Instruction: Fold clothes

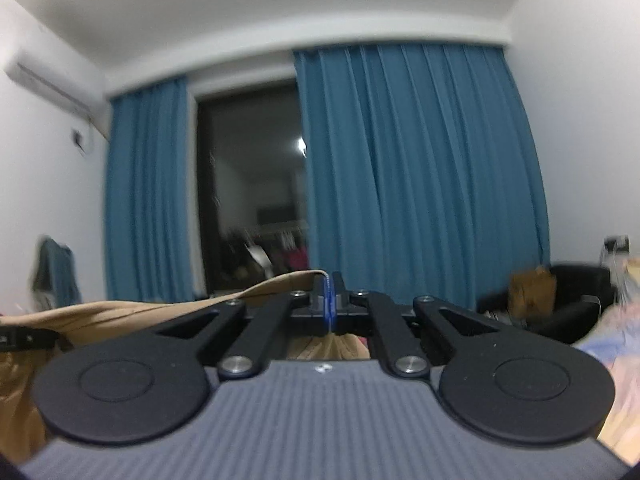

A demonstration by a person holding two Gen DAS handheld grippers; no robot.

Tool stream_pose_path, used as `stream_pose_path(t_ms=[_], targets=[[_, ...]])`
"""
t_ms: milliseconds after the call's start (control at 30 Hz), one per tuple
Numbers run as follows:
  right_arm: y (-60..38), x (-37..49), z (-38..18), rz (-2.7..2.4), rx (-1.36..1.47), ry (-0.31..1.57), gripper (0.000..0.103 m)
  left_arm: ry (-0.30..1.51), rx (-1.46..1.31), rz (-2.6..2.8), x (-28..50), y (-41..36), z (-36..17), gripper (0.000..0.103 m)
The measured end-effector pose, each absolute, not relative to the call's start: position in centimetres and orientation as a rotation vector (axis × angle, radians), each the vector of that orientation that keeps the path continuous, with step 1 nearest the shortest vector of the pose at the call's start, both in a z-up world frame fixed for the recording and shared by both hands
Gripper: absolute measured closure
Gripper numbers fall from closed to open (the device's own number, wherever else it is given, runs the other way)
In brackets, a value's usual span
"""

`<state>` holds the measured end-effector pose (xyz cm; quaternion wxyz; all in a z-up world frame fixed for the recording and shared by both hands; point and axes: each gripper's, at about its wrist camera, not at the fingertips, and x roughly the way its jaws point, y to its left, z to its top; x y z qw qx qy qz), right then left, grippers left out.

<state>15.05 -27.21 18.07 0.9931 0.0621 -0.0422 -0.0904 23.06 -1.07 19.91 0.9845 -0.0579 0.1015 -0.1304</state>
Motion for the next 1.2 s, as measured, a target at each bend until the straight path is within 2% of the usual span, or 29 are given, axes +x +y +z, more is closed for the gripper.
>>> stream_pose_path(t_ms=[167, 300, 433, 567, 667, 700, 733, 767, 800, 833, 900, 1200], targets=[[-28.8, 28.7, 7.4, -0.248, 0.114, 0.007, 0.1, 0.284, -0.091, -0.235, 37.5, -2.7, 7.9, 0.096], [-29.8, 38.3, -2.1, -0.263, 0.113, 0.132, 0.1, 0.448, -0.093, -0.211, 48.1, -3.5, -3.0, 0.096], [-30.5, 44.3, -10.6, -0.259, 0.096, 0.273, 0.1, 0.584, -0.079, -0.198, 55.6, -3.8, -12.0, 0.096], [-31.0, 47.6, -15.5, -0.244, 0.118, 0.383, 0.1, 0.705, -0.055, -0.203, 60.3, -3.8, -18.1, 0.092], [-31.4, 47.5, -16.2, -0.237, 0.16, 0.403, 0.097, 0.73, -0.034, -0.2, 60.7, -3.6, -19.2, 0.086], [-31.3, 47.3, -16.1, -0.235, 0.164, 0.412, 0.097, 0.736, -0.026, -0.198, 60.7, -3.6, -19.4, 0.074], [-31.2, 47.3, -15.9, -0.229, 0.16, 0.426, 0.095, 0.74, -0.019, -0.196, 60.7, -3.6, -19.5, 0.045], [-31.1, 47.2, -15.5, -0.216, 0.144, 0.446, 0.094, 0.743, -0.012, -0.197, 60.5, -3.6, -19.3, 0.029], [-30.7, 47.0, -15.1, -0.197, 0.128, 0.467, 0.085, 0.749, 0.001, -0.199, 60.0, -3.5, -18.8, 0.009], [-30.5, 46.6, -14.6, -0.178, 0.117, 0.485, 0.061, 0.749, 0.024, -0.204, 59.0, -3.5, -17.9, 0.008], [-30.1, 45.3, -13.6, -0.134, 0.112, 0.509, 0.029, 0.745, 0.08, -0.22, 56.8, -3.6, -15.9, 0.008], [-28.6, 33.5, -7.7, -0.059, 0.201, 0.485, 0.029, 0.719, 0.092, -0.252, 42.5, -0.7, -7.5, 0.005]])
